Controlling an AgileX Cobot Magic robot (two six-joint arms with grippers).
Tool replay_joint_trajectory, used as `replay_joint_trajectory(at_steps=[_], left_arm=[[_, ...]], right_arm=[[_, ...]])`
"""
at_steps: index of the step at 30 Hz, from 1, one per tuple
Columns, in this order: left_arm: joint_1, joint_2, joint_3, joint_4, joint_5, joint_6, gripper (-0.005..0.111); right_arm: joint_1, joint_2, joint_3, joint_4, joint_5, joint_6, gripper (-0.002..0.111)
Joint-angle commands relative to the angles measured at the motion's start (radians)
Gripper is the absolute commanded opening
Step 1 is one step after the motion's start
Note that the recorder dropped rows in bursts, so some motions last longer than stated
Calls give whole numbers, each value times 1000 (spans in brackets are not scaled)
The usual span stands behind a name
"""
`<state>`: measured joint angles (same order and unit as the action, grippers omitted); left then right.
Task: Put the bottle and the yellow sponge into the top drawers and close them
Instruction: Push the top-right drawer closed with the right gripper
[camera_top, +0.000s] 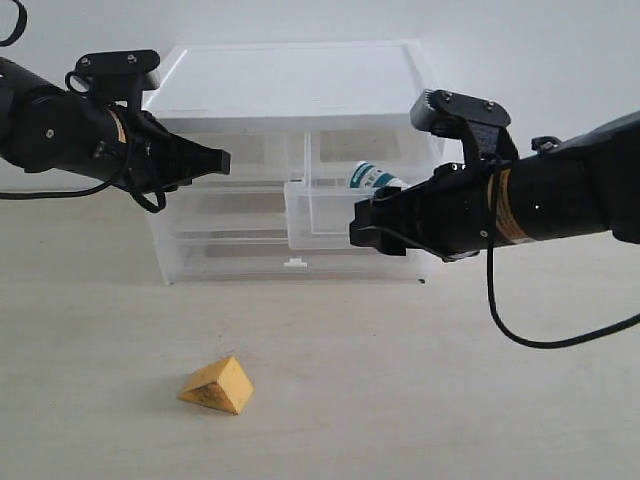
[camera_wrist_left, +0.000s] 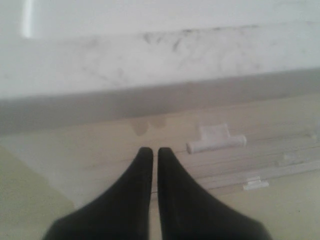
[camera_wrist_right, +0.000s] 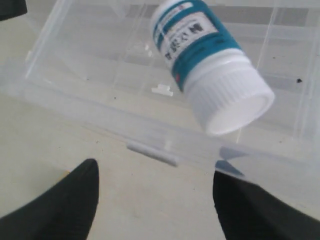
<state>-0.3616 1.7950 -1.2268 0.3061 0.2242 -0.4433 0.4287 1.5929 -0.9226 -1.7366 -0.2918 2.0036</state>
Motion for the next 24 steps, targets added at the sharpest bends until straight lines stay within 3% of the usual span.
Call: replay_joint_trajectory(at_steps=[1, 24], left_arm=[[3, -3, -7, 4, -15, 5, 4], [3, -3, -7, 4, -18, 26, 4]], right_arm=[[-1, 11, -57, 21, 56, -25, 61], [-1, 225, -330, 24, 98, -29, 61]])
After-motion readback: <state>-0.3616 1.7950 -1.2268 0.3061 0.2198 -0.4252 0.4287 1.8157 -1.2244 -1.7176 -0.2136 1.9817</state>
